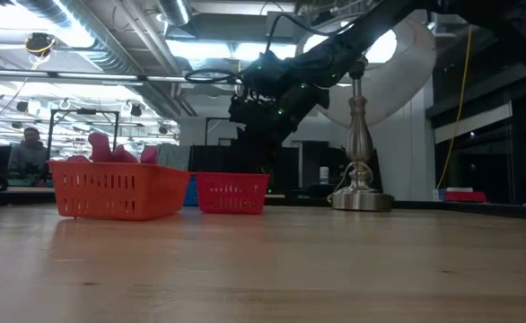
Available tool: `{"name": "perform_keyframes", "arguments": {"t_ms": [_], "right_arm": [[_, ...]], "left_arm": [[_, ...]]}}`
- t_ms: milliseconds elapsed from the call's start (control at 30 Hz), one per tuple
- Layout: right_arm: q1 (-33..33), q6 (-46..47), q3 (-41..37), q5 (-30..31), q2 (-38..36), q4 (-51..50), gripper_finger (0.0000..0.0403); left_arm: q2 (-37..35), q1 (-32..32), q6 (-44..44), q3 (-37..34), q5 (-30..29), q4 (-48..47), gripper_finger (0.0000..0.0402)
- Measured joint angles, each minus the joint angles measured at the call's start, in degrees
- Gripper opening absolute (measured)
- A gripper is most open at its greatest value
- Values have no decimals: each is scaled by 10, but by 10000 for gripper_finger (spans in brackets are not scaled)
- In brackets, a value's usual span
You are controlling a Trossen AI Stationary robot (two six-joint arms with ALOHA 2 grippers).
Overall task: Pick & Place School Supplies
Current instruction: Return to Home Position
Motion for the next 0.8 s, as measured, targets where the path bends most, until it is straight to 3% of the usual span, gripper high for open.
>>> {"name": "perform_keyframes", "arguments": {"t_ms": [200,433,667,800], "right_arm": [[-8,33,0,-21,-49,0,170],[23,58,-36,-36,-161,-4,162],[82,165,-193,3,-317,31,162],[150,249,-300,83,-417,105,162]], "left_arm": [[0,-8,0,0,-3,-9,127],[-1,-14,-24,0,-30,-101,127],[-6,21,-46,-12,36,-201,127],[-16,68,38,-77,72,-109,127]]}}
